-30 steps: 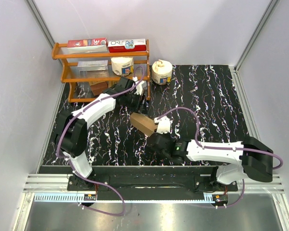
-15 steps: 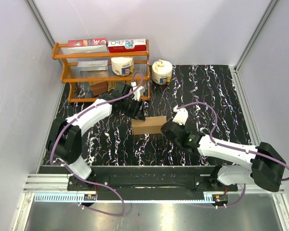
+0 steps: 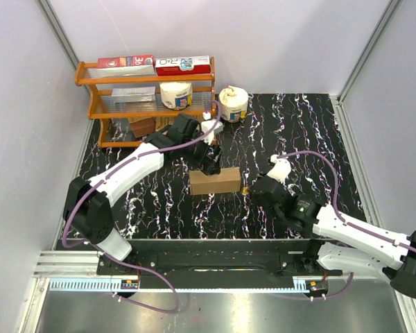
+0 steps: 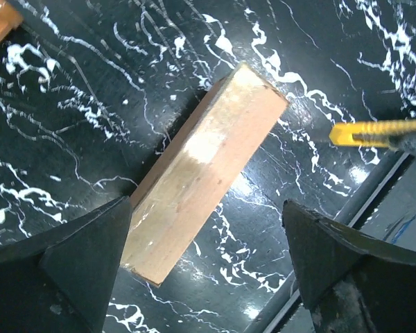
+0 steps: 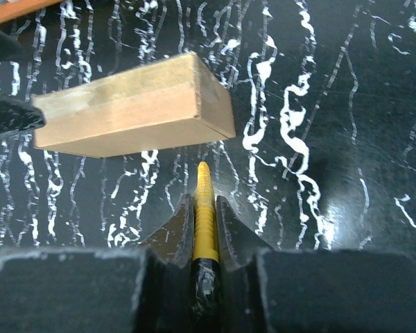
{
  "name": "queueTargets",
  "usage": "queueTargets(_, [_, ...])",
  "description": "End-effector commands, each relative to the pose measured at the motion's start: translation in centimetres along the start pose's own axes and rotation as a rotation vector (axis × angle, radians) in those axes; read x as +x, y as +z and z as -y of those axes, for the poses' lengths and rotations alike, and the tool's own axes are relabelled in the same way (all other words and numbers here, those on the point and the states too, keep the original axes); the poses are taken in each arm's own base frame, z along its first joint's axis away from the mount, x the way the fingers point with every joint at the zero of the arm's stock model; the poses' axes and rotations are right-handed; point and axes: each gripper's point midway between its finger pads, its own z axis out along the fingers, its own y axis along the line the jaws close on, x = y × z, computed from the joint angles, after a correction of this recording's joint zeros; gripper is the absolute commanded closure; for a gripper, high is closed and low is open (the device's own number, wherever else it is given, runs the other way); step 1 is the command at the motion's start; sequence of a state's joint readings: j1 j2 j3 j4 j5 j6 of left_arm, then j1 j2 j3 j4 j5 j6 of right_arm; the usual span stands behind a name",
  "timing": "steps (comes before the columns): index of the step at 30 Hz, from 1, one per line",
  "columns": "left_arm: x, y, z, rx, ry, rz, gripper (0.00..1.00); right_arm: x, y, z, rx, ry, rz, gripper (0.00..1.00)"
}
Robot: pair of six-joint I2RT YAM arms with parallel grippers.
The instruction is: Unpack the express box
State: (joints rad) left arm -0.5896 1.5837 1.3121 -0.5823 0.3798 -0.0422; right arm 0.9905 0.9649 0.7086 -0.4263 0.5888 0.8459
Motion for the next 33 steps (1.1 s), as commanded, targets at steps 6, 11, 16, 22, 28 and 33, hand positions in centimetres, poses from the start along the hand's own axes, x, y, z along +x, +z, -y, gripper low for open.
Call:
queueTargets(6, [-1.6,3.9,0.6,-0.139,0.394,-0.004,0.05,-2.7,-1.5,1.4,0.075,0.057,-0.031,1.0])
queueTargets(11, [-1.0,6.1,-0.1,-0.176,0.477,-0.036,0.06,-3.8,-1.3,2.1,0.08,0.075,-0.021,1.0])
queueTargets(16, [-0.5,7.1,-0.8,-0.194,0.527,-0.048,0.06,-3.6,-1.3,1.9,0.031,0.062,-0.019,1.0])
queueTargets(22, [1.7,7.9,-0.9,-0.149,0.542,-0.096,0.15,-3.6,-0.9,1.3,-0.023,0.045,-0.008,1.0])
queueTargets(28, [3.9,7.9,-0.8,-0.12,0.576,-0.055,0.21,-4.9,0.2,0.4,-0.064,0.039,0.061,1.0])
queueTargets(33, [4.2,7.2,-0.5,-0.111,0.625,0.01,0.29,-5.7,0.8,0.0,-0.079,0.046,0.09,1.0])
